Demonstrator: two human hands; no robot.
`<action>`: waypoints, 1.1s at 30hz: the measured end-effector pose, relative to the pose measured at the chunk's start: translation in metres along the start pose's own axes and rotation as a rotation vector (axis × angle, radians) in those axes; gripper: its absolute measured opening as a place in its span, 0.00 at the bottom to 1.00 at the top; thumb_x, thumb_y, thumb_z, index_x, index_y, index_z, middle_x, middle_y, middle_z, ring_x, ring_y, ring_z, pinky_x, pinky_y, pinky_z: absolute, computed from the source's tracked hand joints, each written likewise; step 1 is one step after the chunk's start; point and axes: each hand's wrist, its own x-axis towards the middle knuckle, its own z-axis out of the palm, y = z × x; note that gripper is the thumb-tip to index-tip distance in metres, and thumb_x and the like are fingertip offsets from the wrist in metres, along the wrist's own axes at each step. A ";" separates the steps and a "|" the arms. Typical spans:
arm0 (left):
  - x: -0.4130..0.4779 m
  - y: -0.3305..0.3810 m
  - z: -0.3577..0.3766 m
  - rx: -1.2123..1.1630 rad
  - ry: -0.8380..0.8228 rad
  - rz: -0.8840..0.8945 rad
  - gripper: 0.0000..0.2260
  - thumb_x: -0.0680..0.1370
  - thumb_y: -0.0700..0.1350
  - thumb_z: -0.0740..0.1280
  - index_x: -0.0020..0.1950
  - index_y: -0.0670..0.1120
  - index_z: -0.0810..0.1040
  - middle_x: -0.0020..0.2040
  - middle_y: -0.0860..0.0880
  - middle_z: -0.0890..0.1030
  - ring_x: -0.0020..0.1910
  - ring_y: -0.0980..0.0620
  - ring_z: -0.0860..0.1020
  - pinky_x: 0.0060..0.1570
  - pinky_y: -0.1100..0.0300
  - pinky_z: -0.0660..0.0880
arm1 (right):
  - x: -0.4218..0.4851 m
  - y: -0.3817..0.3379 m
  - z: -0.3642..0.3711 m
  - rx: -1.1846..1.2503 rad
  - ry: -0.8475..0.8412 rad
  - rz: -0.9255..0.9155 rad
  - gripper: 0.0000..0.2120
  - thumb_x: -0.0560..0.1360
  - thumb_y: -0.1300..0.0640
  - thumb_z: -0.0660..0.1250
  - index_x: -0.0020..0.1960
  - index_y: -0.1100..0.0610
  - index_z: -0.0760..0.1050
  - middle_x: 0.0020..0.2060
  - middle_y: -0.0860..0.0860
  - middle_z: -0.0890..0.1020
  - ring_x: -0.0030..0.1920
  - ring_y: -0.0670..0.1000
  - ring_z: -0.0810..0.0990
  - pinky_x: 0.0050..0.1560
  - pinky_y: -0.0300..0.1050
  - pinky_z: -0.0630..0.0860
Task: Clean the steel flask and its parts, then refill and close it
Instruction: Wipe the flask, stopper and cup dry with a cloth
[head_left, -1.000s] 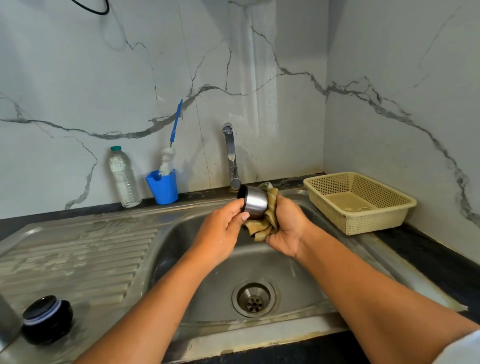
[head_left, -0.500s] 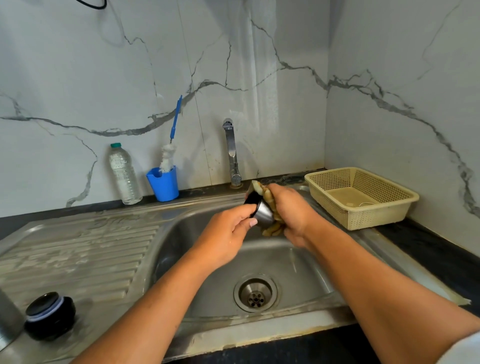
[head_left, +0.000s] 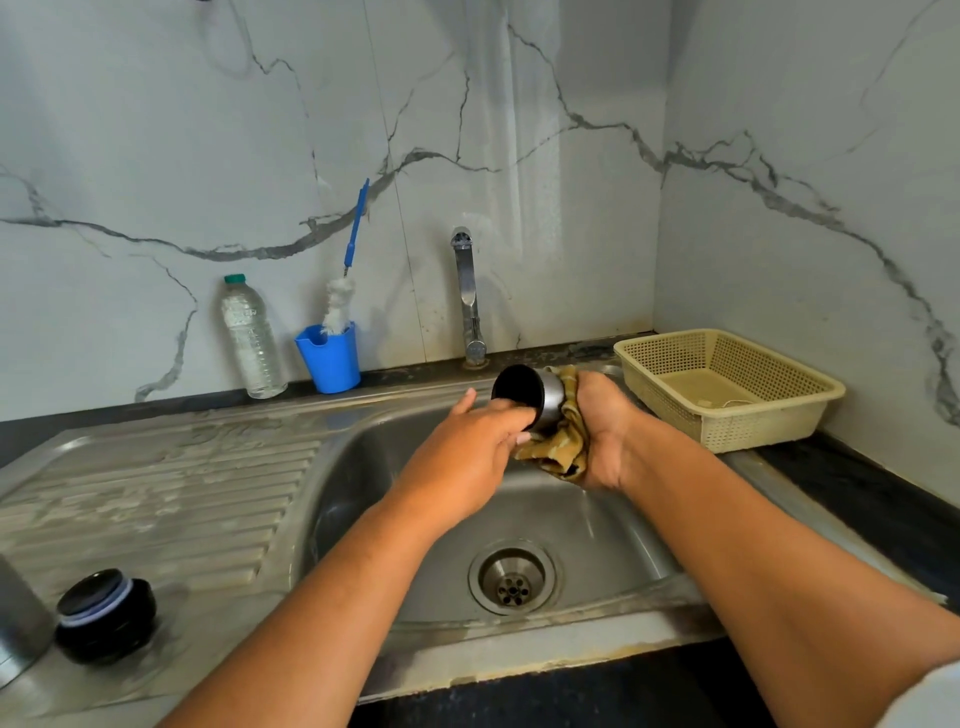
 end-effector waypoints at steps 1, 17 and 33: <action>0.002 0.000 0.000 0.044 -0.025 -0.008 0.07 0.85 0.38 0.61 0.54 0.43 0.79 0.51 0.47 0.80 0.60 0.51 0.78 0.82 0.53 0.48 | 0.001 0.000 0.000 -0.027 0.023 0.005 0.23 0.82 0.47 0.56 0.65 0.62 0.80 0.51 0.62 0.86 0.50 0.61 0.86 0.54 0.55 0.83; -0.007 0.000 -0.006 0.179 -0.026 -0.009 0.05 0.83 0.40 0.63 0.50 0.46 0.77 0.47 0.44 0.78 0.50 0.44 0.77 0.43 0.50 0.75 | -0.004 0.005 0.007 -0.440 -0.056 -0.427 0.16 0.84 0.51 0.61 0.55 0.61 0.81 0.40 0.61 0.82 0.33 0.54 0.81 0.29 0.46 0.78; -0.004 -0.001 -0.009 -0.242 0.063 -0.078 0.11 0.86 0.44 0.61 0.63 0.45 0.81 0.59 0.47 0.85 0.67 0.45 0.78 0.81 0.56 0.48 | 0.000 0.000 0.000 0.062 -0.239 -0.101 0.18 0.84 0.51 0.57 0.52 0.62 0.81 0.43 0.60 0.84 0.41 0.55 0.85 0.43 0.48 0.84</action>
